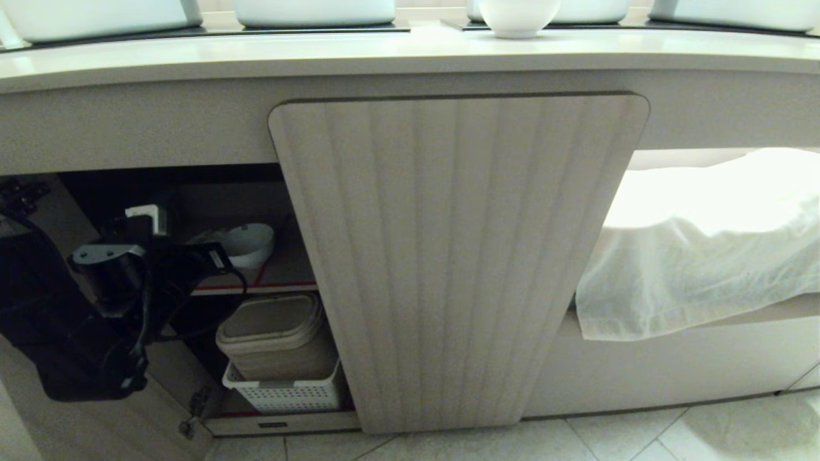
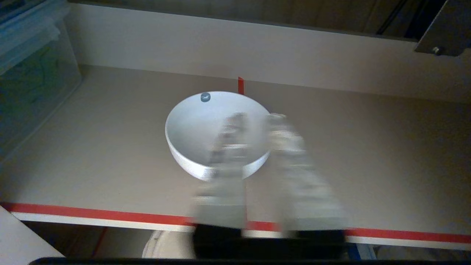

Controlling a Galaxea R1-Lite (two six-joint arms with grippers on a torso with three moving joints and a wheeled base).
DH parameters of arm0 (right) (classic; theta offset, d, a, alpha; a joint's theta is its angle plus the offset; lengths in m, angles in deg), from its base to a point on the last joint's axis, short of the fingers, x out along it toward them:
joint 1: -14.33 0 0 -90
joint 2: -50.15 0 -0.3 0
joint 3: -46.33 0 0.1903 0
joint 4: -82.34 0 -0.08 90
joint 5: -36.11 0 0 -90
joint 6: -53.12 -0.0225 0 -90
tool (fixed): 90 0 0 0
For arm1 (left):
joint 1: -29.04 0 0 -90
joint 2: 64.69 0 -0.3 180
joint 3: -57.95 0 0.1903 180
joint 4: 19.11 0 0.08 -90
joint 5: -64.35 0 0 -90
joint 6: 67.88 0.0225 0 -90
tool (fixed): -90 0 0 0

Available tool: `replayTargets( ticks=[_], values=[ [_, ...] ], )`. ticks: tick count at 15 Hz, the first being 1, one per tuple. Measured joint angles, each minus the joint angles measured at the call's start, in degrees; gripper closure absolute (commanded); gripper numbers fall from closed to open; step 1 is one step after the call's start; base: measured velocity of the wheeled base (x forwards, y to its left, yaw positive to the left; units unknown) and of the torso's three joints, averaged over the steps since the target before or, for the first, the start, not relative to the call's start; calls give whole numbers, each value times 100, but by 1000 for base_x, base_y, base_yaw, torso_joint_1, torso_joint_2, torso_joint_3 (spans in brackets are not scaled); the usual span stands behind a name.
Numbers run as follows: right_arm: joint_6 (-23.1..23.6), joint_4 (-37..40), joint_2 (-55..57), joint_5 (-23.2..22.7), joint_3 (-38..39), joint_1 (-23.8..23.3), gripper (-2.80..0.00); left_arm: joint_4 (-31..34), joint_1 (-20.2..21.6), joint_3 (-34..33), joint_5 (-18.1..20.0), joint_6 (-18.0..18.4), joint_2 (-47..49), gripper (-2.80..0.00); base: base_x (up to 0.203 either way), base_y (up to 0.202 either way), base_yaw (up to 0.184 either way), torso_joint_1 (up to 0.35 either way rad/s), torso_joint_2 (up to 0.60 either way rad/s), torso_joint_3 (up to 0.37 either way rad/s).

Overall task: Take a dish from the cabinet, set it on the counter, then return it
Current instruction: Take the bowl from the cabinet

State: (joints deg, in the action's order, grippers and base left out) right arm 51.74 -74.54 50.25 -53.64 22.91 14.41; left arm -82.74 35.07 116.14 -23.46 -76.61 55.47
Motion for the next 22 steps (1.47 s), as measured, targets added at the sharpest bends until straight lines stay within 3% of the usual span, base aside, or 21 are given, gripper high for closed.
replayTargets(
  ticks=[13, 17, 22],
  values=[
    [1, 0, 0, 0, 0, 0, 0, -22, 142, 11, 0, 11, -8, -280, 0, 0, 0, 0, 0, 0],
    [4, 0, 0, 3, 0, 0, 0, -22, 411, 199, 6, 3, 113, -280, 0, 0, 0, 0, 0, 0],
    [0, -1, 0, 2, 0, 0, 0, 33, 452, 619, 16, 4, 351, -280, 0, 0, 0, 0, 0, 0]
  ],
)
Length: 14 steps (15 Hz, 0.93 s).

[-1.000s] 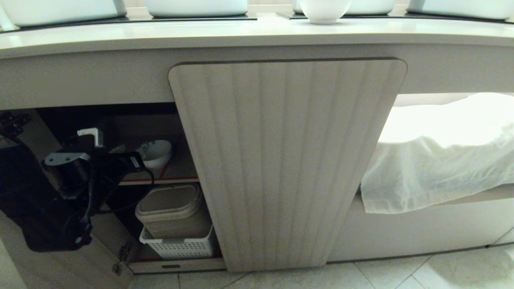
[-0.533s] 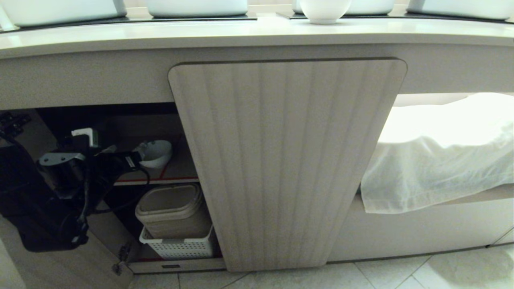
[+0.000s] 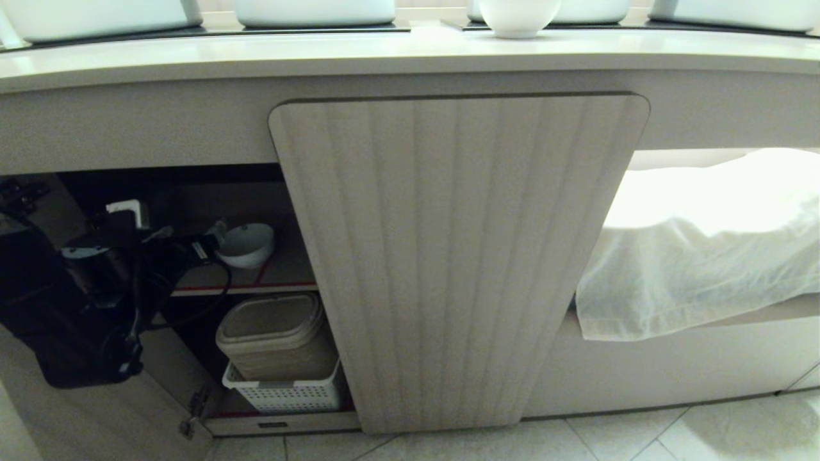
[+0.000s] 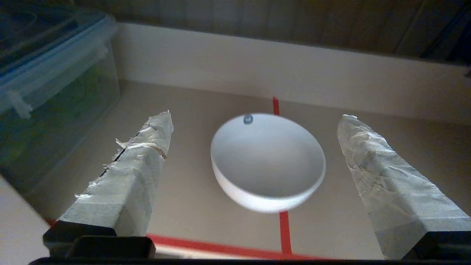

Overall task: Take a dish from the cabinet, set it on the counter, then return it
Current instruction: Take the bowl from the cabinet

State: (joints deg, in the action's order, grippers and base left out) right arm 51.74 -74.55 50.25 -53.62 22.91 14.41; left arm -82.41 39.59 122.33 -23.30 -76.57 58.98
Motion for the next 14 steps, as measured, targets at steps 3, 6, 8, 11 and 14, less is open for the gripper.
replayTargets(
  ticks=[3, 6, 8, 11, 14],
  values=[
    [2, 1, 0, -2, 5, 0, 0, 262, -11, 295, 1, -3, 94, -280, 0, 0, 0, 0, 0, 0],
    [1, 1, 0, 0, 0, 0, 0, 538, -39, 641, 10, -1, 180, -280, 0, 0, 0, 0, 0, 0],
    [0, 1, 0, -2, 0, 0, 0, 565, -67, 797, 7, -1, 259, -280, 0, 0, 0, 0, 0, 0],
    [2, 1, 0, 0, 0, 0, 0, 696, -88, 858, 10, -4, 340, -280, 0, 0, 0, 0, 0, 0],
    [1, 1, 0, 0, 2, 0, 0, 909, -91, 905, 7, -5, 355, -280, 0, 0, 0, 0, 0, 0]
  ],
)
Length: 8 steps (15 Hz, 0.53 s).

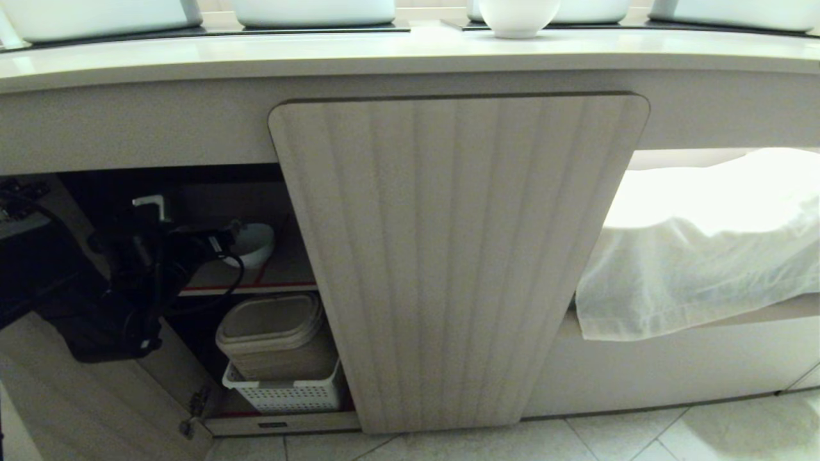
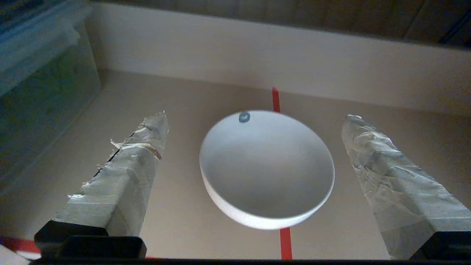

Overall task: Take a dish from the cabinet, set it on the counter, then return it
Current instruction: Take the bowl from the cabinet

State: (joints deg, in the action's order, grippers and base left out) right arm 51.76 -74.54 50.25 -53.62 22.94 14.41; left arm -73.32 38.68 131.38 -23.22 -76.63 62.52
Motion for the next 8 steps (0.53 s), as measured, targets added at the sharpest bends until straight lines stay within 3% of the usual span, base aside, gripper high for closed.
replayTargets(
  ticks=[8],
  values=[
    [2, 2, 0, 0, 0, 0, 0, 776, 16, 268, -6, -48, -22, -280, 0, 0, 0, 0, 0, 0]
  ],
)
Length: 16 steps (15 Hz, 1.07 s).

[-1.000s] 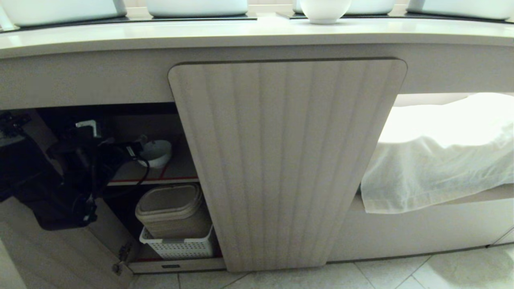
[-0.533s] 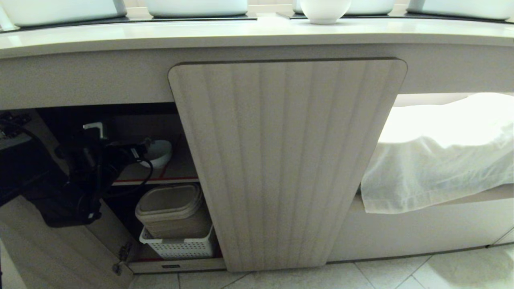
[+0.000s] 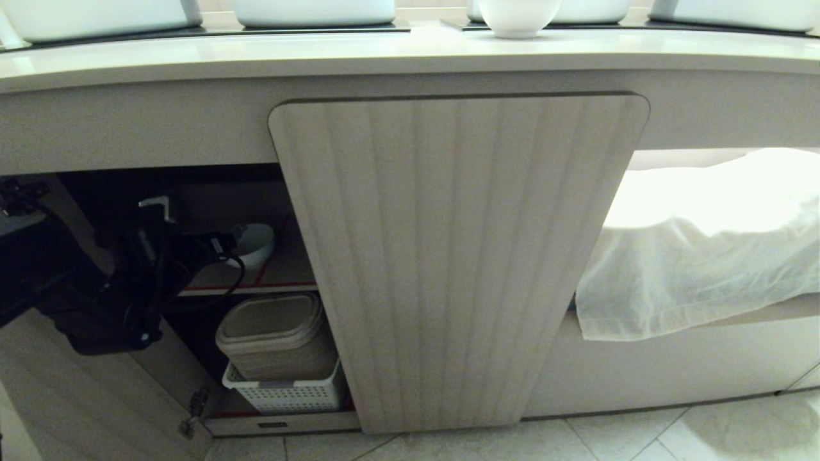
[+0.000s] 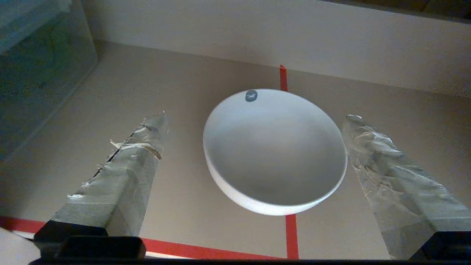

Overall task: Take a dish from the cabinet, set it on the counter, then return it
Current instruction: Take the bowl from the cabinet

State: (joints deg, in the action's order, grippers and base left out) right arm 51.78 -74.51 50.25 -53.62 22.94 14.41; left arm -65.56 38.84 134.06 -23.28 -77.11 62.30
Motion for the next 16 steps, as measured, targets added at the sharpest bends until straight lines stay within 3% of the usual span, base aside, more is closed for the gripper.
replayTargets(
  ticks=[4, 16],
  values=[
    [-2, -2, 0, 0, -2, 0, 0, 374, -7, 244, -9, -2, -4, -280, 0, 0, 0, 0, 0, 0],
    [-2, -2, 0, -2, -5, 0, 0, 603, -63, 238, -11, -144, -183, -280, 0, 0, 0, 0, 0, 0]
  ],
)
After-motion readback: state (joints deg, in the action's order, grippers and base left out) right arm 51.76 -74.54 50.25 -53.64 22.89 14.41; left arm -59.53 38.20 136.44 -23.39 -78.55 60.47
